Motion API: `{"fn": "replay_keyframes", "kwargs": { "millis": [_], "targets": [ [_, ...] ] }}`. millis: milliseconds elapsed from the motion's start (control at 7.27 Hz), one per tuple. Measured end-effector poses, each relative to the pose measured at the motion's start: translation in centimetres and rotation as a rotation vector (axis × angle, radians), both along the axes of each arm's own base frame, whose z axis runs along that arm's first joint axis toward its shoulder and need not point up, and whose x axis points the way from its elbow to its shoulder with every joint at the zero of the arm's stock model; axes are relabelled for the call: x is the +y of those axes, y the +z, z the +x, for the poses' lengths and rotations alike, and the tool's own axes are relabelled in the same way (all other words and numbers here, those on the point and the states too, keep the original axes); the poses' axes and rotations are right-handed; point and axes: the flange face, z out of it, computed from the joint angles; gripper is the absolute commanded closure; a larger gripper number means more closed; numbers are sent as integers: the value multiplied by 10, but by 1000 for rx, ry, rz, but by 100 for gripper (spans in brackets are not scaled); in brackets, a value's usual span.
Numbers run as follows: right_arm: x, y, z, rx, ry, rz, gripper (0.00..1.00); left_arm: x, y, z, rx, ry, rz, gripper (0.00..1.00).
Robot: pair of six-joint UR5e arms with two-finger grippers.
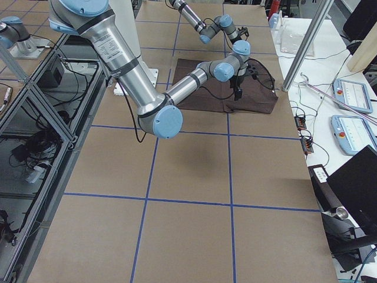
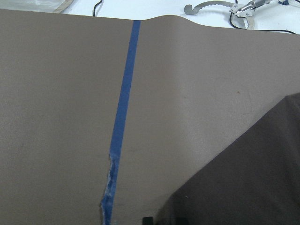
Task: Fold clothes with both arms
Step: 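Move the left gripper toward the sleeve nearest it while the right gripper holds position, then fold the sleeve nearest the left gripper inward onto the shirt body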
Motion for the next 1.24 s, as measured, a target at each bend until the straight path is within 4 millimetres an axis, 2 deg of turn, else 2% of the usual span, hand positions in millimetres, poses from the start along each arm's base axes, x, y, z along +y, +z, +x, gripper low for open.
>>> {"fn": "replay_keyframes", "kwargs": {
  "millis": [138,275,550,688,826,963,1101,1238],
  "targets": [
    [0,0,0,0,0,0,0,1,-16,-1,1,2,0,100],
    [0,1,0,1,-1,-1,0,1,-45,-1,-4,2,-8,100],
    [1,3,0,2,-1,-4,0,-9,-122,10,2,-13,-41,100],
    [0,4,1,3,0,-6,0,-17,-155,29,37,-35,-74,100],
    [0,5,1,4,0,-7,0,-21,-183,60,73,-48,-111,98],
    [1,7,1,6,0,-8,0,-19,-202,87,102,-55,-139,97],
    [0,10,3,9,0,-9,0,-16,-211,101,121,-58,-154,96],
    [0,13,3,12,-1,-9,0,-15,-216,107,137,-61,-160,38]
  ]
}}
